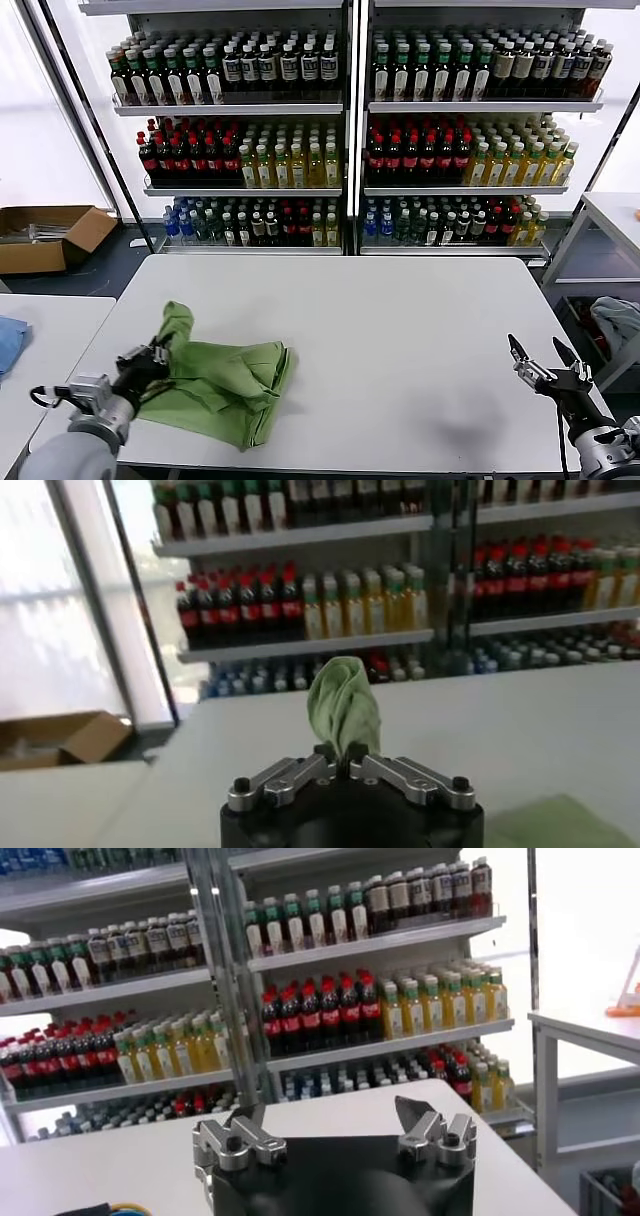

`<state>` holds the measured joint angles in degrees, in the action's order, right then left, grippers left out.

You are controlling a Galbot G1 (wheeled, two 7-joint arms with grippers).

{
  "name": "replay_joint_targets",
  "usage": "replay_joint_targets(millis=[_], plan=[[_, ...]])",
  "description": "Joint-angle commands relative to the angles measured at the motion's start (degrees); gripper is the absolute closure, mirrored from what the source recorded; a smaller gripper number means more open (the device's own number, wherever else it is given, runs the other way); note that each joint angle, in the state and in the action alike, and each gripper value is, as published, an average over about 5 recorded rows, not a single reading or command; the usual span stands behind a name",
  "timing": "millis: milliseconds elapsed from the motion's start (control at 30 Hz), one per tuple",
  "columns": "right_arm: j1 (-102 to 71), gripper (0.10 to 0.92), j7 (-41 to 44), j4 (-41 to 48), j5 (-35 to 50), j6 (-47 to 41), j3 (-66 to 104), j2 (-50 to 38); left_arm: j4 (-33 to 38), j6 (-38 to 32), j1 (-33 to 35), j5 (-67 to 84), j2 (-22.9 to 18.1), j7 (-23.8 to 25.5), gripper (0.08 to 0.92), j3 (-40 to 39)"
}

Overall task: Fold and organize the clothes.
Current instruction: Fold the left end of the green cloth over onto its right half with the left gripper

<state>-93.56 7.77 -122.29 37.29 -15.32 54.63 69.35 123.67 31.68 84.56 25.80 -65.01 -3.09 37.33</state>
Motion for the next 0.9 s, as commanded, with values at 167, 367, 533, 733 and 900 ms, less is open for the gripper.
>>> replay_joint_targets(millis=[167, 367, 533, 733, 900], plan=[[-0.11, 0.203, -0.18, -0.73, -1.46, -0.37, -1.84, 0.34, -1.72, 1.34, 1.16, -4.57, -12.08, 1.76, 0.882, -14.02], [0.20, 0.203, -0.25, -0.53, -2.19, -0.40, -2.77, 0.62, -2.71, 1.04, 1.64, -5.49, -13.28, 2.23, 0.882, -16.21], [0.90, 0.203, -0.41, -0.04, -2.38, -0.48, -3.03, 0.52, 0.03, 0.85, 3.00, -5.62, -13.59, 1.81, 0.832, -16.82], [2.47, 0.203, -0.75, 0.57, -2.72, -0.81, -4.32, 0.21, 8.27, 1.40, 4.89, -2.77, -14.23, 0.68, 0.680, -16.32], [3.58, 0.203, -0.87, 0.74, -3.01, -0.95, -5.89, -0.10, 13.86, 1.46, 5.40, 9.71, -11.07, -0.60, 0.532, -8.89]])
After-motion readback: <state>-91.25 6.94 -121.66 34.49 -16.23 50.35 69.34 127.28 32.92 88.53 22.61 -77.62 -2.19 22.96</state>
